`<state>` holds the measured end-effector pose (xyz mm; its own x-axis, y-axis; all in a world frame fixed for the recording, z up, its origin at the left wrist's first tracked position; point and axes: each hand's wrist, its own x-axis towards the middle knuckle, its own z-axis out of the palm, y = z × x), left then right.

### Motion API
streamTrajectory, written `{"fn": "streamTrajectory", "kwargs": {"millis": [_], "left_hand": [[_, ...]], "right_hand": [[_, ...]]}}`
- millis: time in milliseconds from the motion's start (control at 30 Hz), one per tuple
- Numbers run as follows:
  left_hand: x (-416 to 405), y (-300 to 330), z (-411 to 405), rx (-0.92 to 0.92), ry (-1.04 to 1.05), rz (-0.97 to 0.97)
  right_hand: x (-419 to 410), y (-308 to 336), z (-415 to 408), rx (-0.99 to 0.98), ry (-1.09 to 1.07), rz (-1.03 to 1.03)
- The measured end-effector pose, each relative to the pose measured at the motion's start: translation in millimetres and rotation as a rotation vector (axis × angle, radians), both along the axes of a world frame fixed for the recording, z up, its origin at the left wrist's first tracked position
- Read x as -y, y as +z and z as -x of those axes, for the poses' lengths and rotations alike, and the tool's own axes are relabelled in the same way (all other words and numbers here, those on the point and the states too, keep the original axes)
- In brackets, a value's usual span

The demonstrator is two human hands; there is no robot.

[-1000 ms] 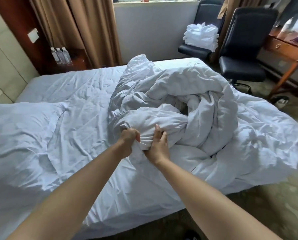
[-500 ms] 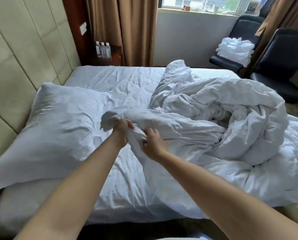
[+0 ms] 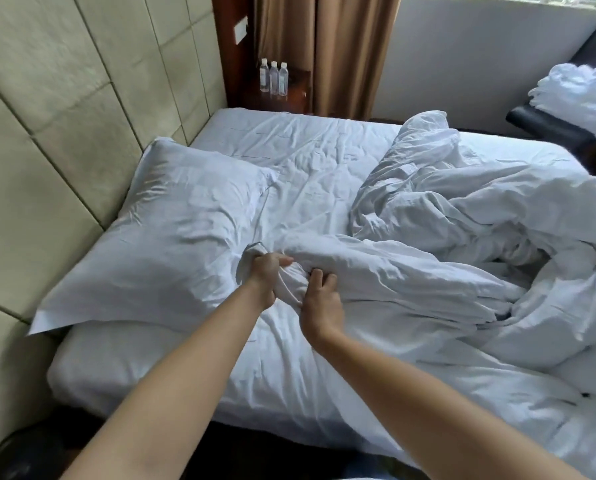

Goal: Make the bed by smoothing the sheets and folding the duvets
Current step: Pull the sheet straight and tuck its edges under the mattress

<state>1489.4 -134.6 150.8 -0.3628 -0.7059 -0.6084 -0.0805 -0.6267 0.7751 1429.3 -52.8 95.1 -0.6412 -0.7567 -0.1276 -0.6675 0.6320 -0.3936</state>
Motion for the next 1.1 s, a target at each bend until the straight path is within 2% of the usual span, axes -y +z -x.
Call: {"fn": "streamTrajectory", "kwargs": {"millis": [233, 533, 633, 733, 833, 967, 1033, 1100], "left_hand": [[71.6, 20.7, -23.7, 0.012, 0.189, 0.025], [161.3, 88.1, -138.3, -0.155, 0.421, 0.178], [173.4, 52.8, -180.0, -0.025, 0.526, 0.168], [171.4, -37.4, -208.7, 0.214, 0.595, 0.043], [150.9, -113.1, -220.5, 0.319, 0.551, -0.136], [133.8, -164.0, -225.3, 0.511, 0.523, -0.237], [139.7, -173.9, -225.8, 0.568, 0.496, -0.174], [151.9, -172.6, -221.5, 0.715, 0.358, -0.062]], "right_hand": [[75.8, 26.7, -5.6, 0.252, 0.202, 0.178], [183.6, 82.8, -112.3, 0.398, 0.481, 0.33], [192.8, 53.3, -145.9, 0.436, 0.623, 0.179], [185.0, -5.4, -157.5, 0.435, 0.785, -0.203], [177.9, -49.3, -144.5, 0.372, 0.89, -0.474], [176.6, -73.8, -113.2, 0.206, 0.788, -0.432], [180.5, -77.1, -99.8, 0.127, 0.729, -0.419], [185.6, -77.4, -87.8, 0.048, 0.708, -0.413]]}}
